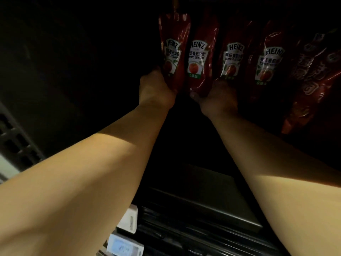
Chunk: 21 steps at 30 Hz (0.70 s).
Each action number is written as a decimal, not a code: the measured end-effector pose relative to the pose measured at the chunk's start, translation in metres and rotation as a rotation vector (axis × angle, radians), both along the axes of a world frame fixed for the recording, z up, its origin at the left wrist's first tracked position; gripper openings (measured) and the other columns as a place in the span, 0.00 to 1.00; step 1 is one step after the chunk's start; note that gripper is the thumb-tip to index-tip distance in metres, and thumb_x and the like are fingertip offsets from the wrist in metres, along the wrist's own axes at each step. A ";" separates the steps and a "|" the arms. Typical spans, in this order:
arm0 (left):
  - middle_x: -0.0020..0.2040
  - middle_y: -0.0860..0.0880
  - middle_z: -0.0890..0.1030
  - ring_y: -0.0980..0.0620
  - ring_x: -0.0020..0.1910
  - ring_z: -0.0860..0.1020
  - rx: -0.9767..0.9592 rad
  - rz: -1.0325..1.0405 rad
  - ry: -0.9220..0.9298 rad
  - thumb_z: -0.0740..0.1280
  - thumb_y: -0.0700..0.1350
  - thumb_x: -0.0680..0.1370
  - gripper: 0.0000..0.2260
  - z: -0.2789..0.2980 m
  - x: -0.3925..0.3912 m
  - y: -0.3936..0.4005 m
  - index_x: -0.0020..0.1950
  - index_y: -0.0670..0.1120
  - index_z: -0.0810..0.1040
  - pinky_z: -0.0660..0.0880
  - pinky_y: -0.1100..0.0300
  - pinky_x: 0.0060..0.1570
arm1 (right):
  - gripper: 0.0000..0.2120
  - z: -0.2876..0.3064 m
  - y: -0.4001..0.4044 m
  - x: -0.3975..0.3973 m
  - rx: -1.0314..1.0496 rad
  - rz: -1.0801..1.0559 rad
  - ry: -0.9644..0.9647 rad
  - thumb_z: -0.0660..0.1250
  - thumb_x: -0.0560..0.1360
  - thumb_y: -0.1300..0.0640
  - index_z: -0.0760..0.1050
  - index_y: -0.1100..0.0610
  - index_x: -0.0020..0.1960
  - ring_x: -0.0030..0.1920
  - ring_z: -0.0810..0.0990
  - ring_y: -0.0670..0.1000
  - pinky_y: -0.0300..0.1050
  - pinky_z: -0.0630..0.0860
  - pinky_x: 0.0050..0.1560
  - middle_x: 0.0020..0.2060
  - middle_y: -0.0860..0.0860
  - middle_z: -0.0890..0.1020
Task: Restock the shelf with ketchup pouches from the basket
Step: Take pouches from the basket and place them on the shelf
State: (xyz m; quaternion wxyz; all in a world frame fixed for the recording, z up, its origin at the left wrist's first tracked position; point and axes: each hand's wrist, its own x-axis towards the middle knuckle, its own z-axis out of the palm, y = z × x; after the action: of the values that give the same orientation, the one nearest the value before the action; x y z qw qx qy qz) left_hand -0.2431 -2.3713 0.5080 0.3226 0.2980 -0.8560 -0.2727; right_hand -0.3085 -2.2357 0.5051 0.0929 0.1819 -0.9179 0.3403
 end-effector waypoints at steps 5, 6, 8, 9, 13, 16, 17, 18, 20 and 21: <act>0.63 0.45 0.80 0.44 0.62 0.79 0.050 -0.007 0.020 0.72 0.52 0.76 0.25 0.003 0.016 0.005 0.70 0.46 0.74 0.73 0.62 0.56 | 0.26 -0.002 0.015 0.002 0.055 0.027 -0.019 0.70 0.76 0.44 0.74 0.57 0.69 0.66 0.75 0.56 0.38 0.68 0.55 0.67 0.54 0.76; 0.63 0.44 0.81 0.44 0.62 0.79 0.060 -0.006 0.022 0.72 0.53 0.76 0.24 0.004 0.021 0.006 0.69 0.46 0.75 0.71 0.64 0.53 | 0.26 -0.002 0.017 0.004 0.060 0.014 -0.027 0.70 0.76 0.45 0.73 0.57 0.70 0.67 0.74 0.57 0.38 0.67 0.54 0.68 0.55 0.75; 0.63 0.44 0.81 0.44 0.62 0.79 0.061 -0.017 0.014 0.71 0.52 0.76 0.22 0.004 0.031 0.008 0.68 0.46 0.76 0.68 0.64 0.49 | 0.25 -0.003 0.021 0.006 0.053 -0.003 -0.045 0.70 0.77 0.47 0.72 0.57 0.70 0.67 0.74 0.58 0.39 0.66 0.52 0.68 0.56 0.75; 0.62 0.45 0.81 0.44 0.61 0.79 0.060 -0.037 0.007 0.71 0.49 0.76 0.21 0.003 0.036 0.009 0.68 0.46 0.76 0.67 0.65 0.49 | 0.24 -0.003 0.023 0.007 0.047 -0.007 -0.047 0.69 0.77 0.48 0.73 0.57 0.70 0.67 0.74 0.58 0.39 0.66 0.53 0.68 0.56 0.75; 0.55 0.48 0.83 0.47 0.57 0.80 0.158 -0.136 0.057 0.72 0.45 0.74 0.14 -0.001 0.058 0.010 0.60 0.46 0.80 0.68 0.68 0.48 | 0.22 0.001 0.031 0.019 0.131 -0.021 0.021 0.65 0.79 0.49 0.73 0.56 0.71 0.69 0.72 0.61 0.46 0.69 0.65 0.69 0.58 0.74; 0.51 0.51 0.83 0.51 0.55 0.81 0.300 -0.229 0.122 0.73 0.42 0.72 0.12 -0.007 0.071 0.008 0.56 0.47 0.82 0.71 0.67 0.51 | 0.23 0.004 0.047 0.036 0.246 -0.065 0.068 0.63 0.80 0.49 0.72 0.57 0.71 0.69 0.72 0.63 0.51 0.69 0.69 0.69 0.60 0.74; 0.49 0.52 0.82 0.52 0.53 0.81 0.318 -0.254 0.138 0.73 0.42 0.72 0.11 -0.010 0.075 0.007 0.54 0.48 0.82 0.71 0.67 0.52 | 0.23 0.005 0.054 0.043 0.266 -0.088 0.060 0.63 0.79 0.49 0.72 0.57 0.71 0.69 0.72 0.63 0.51 0.69 0.68 0.69 0.61 0.74; 0.47 0.54 0.82 0.53 0.52 0.81 0.337 -0.273 0.155 0.73 0.41 0.71 0.10 -0.011 0.081 0.007 0.53 0.48 0.82 0.71 0.67 0.51 | 0.23 0.008 0.062 0.053 0.252 -0.131 0.045 0.64 0.78 0.50 0.73 0.57 0.71 0.69 0.73 0.63 0.50 0.70 0.68 0.69 0.61 0.75; 0.45 0.54 0.81 0.52 0.50 0.81 0.382 -0.300 0.190 0.73 0.40 0.72 0.08 -0.014 0.093 0.006 0.50 0.49 0.82 0.72 0.66 0.50 | 0.22 0.010 0.079 0.078 0.194 -0.221 0.055 0.66 0.77 0.51 0.75 0.57 0.69 0.67 0.74 0.63 0.51 0.71 0.66 0.66 0.60 0.77; 0.44 0.53 0.81 0.51 0.50 0.81 0.402 -0.316 0.202 0.72 0.38 0.72 0.08 -0.015 0.100 0.007 0.49 0.48 0.81 0.74 0.65 0.51 | 0.21 0.011 0.088 0.092 0.190 -0.241 0.089 0.66 0.77 0.53 0.75 0.58 0.68 0.66 0.75 0.63 0.52 0.71 0.65 0.66 0.61 0.78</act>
State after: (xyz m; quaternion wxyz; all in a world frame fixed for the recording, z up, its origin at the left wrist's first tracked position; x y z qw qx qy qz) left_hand -0.1429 -2.3646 0.4933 0.2942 0.1902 -0.7840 -0.5125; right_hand -0.2164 -2.1480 0.5161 0.1562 0.0935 -0.9560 0.2299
